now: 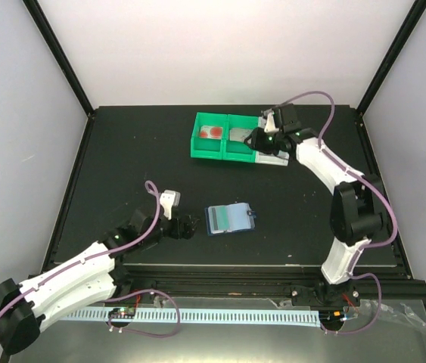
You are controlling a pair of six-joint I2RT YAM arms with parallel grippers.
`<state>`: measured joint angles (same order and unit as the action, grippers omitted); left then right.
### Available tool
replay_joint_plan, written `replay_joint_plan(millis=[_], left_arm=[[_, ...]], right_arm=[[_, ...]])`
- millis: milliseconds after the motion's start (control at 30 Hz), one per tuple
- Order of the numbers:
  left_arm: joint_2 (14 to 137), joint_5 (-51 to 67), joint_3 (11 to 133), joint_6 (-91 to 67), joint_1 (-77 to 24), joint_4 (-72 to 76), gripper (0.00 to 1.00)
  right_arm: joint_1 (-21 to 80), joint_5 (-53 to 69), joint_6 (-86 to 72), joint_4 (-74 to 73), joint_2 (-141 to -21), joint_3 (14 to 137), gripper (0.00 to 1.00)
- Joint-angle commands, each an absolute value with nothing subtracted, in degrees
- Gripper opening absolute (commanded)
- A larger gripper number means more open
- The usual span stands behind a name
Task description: Take the credit cards out of the card holder
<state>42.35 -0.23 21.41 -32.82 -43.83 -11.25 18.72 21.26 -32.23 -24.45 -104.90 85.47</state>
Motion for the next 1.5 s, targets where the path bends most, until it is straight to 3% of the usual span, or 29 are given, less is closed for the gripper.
replay_joint_plan(millis=[0,367,533,633,833,1100,1333,1467], left_arm=[[46.55,1.17,25.06,-31.64,-41.27,-6.73,0.99],[66.71,16.42,31.68,-39.63,-29.87,1.78,0.97],[78.55,24.06,42.08,-39.31,-28.94,-6.19,0.84],[82.04,29.89,42.29,-36.01,-28.98,-1.05,0.75],[83.3,33.7,32.6,-39.02,-28.95,17.44,0.69],[86.43,40.66,28.86,-44.54,-29.78,25.77,0.63],[82.4,37.62,26.06,-44.38,-30.25,24.45,0.64],[77.03,34.58,25.6,-42.8,-30.27,17.96,0.7]], right_arm=[[19.65,22.45,-28.97,-23.95,-98.88,78.85,0.3],[24.24,26.43,-28.24,-22.43,-93.38,68.17,0.3],[28.03,26.31,-29.15,-26.12,-91.53,67.54,0.29],[29.77,22.81,-28.48,-22.72,-88.57,63.12,0.3],[31.5,20.15,-30.22,-7.37,-85.69,49.0,0.3],[37.38,17.69,-34.0,-2.72,-87.7,45.28,0.3],[40.41,13.74,-36.04,1.28,-92.38,44.08,0.27],[40.99,14.93,-37.86,4.54,-95.09,43.42,0.26]])
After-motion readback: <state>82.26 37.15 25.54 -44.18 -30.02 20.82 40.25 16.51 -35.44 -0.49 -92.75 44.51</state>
